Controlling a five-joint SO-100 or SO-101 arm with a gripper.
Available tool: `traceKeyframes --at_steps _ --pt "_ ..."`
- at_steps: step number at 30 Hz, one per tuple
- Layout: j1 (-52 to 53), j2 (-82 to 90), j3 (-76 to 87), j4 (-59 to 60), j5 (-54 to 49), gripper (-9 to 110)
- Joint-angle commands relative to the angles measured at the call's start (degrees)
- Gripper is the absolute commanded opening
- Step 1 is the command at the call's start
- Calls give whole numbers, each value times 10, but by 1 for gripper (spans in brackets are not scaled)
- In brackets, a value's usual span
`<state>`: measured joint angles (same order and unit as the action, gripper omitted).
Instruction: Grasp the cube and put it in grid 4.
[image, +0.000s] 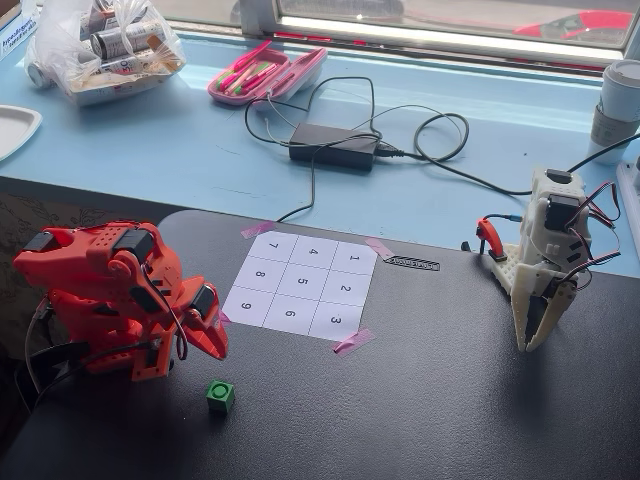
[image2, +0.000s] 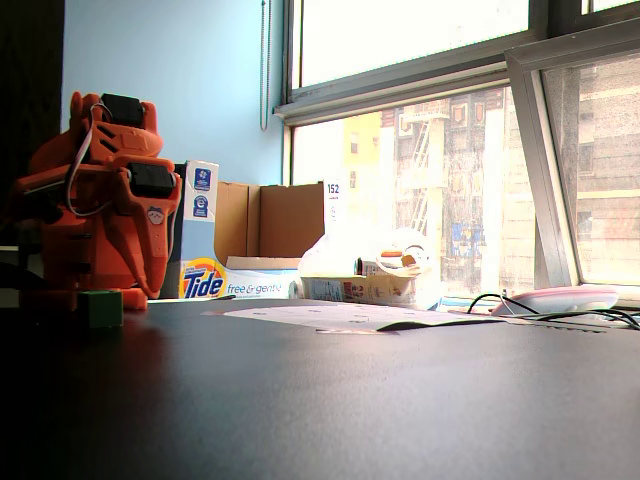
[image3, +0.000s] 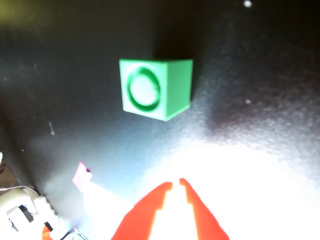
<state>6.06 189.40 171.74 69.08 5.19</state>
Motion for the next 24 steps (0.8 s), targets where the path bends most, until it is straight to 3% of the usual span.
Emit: traceKeyframes --at_steps 1,24 --pt "-3 -3 -3 31 -3 0" --pt "12 -3 -2 31 15 0"
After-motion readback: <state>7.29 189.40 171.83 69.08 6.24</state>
